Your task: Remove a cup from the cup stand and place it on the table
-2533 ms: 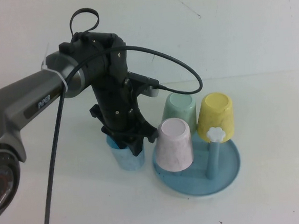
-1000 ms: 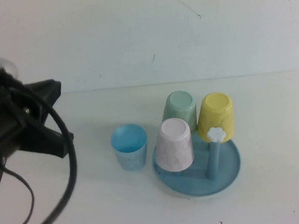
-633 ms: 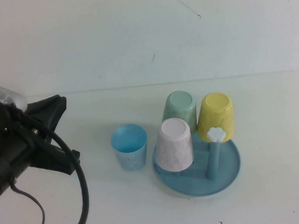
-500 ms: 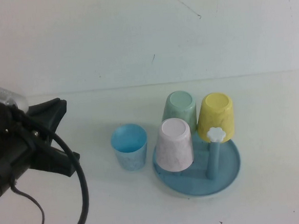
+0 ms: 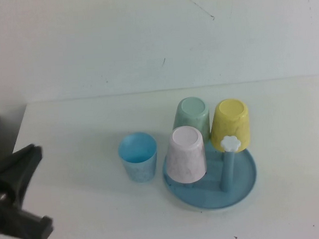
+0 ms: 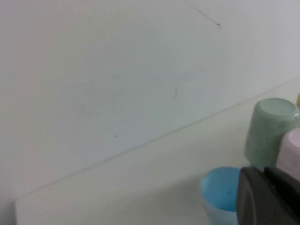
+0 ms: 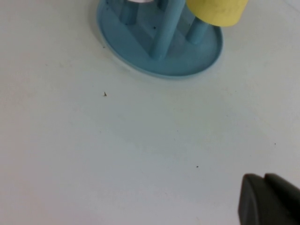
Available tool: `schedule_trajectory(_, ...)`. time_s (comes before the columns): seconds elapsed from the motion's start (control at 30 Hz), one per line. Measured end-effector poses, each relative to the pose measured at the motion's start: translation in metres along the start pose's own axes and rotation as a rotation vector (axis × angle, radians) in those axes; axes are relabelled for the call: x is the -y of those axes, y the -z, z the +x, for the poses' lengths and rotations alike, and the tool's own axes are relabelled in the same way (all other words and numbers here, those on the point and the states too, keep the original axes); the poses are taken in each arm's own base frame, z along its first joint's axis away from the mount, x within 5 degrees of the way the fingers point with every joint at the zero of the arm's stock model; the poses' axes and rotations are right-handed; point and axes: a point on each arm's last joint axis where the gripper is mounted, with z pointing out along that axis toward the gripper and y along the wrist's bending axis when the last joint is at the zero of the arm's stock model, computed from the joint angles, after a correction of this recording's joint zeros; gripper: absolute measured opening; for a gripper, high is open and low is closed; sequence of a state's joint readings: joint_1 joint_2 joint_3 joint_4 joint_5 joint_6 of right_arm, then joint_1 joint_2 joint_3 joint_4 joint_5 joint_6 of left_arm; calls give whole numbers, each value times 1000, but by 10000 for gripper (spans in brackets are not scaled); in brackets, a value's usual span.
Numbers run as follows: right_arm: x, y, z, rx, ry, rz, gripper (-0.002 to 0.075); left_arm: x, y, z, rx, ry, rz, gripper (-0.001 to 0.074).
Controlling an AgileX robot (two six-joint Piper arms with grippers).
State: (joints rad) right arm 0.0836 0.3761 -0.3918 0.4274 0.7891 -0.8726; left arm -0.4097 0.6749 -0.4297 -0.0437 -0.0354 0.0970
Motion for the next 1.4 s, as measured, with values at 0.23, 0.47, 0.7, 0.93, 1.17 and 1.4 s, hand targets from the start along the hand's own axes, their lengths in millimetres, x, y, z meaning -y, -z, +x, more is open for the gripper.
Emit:
schedule_trajectory(0.23, -1, 0, 0, 5, -7, -6, -1, -13, 46, 58, 53, 26, -182, -1)
schedule_trajectory(0.47, -1, 0, 0, 5, -7, -6, -1, -13, 69, 108, 117, 35, -331, -1)
schedule_trajectory(0.7, -1, 0, -1, 8, -8, -6, -1, -11, 73, 121, 62, 82, -348, -2)
schedule_trajectory(0.93, -1, 0, 0, 7, -8, -8, -1, -8, 73, 135, -97, 143, -318, -2)
schedule_trajectory(1.17, -1, 0, -1, 8, -9, -9, -2, -6, 73, 138, -136, 163, -306, -2)
schedule_trajectory(1.4, -1, 0, -1, 8, -9, -9, -2, -6, 73, 138, -138, 163, -306, -2)
